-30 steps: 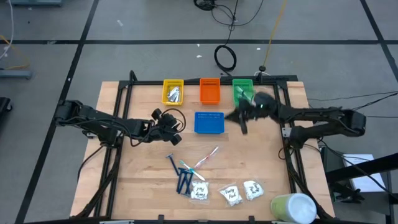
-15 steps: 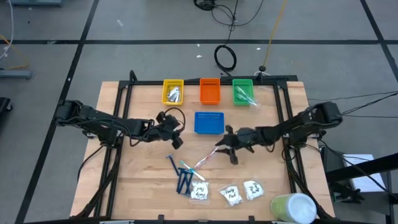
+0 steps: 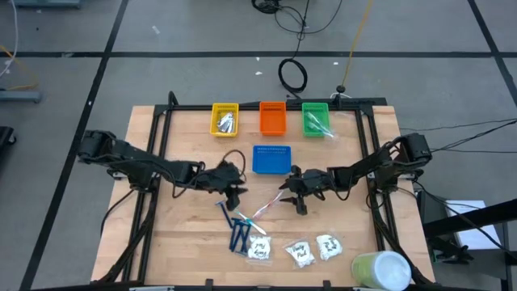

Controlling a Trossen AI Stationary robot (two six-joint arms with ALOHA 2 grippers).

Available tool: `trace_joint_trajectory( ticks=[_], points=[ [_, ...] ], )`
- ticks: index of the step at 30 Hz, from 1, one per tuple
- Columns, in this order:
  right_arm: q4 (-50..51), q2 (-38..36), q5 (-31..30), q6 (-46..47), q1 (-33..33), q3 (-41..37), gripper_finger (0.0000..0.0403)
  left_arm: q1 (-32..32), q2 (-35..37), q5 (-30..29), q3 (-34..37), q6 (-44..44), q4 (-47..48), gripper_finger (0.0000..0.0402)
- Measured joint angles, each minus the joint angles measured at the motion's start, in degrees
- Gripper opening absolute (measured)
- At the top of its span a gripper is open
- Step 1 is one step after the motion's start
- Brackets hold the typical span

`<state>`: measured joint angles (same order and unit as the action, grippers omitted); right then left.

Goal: Pick & Place Travel size toiletries
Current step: Put the red toothbrush into the green basket

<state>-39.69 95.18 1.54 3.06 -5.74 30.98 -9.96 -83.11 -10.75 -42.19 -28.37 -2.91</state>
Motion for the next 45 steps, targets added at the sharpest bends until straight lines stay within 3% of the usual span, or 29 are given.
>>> trace_joint_trajectory(
  ticks=[6, 24, 31, 38, 45],
  points=[
    [2.5, 0.4, 0.2, -4.4, 0.1, 0.0, 0.0206, -2.0, -7.4, 6.1, -1.0, 2.8, -7.9, 0.0136],
    [6.0, 5.0, 1.6, -6.1, 0.5, 2.9, 0.0192, 0.8, -9.3, 6.2, -2.2, 3.7, -8.8, 0.0136],
    [6.2, 9.5, 4.5, -5.6, 0.5, 3.2, 0.0132, 0.9, -9.3, 6.2, -2.2, 4.2, -8.8, 0.0136],
    [7.6, 7.6, 4.8, -6.0, 0.5, 3.1, 0.0024, 0.9, -9.2, 6.2, -2.2, 4.2, -8.7, 0.0136],
    [10.2, 2.3, 8.0, -8.5, 0.1, 2.8, 0.0019, 0.9, -9.2, 6.2, -2.2, 6.1, -7.7, 0.0136]
  ],
)
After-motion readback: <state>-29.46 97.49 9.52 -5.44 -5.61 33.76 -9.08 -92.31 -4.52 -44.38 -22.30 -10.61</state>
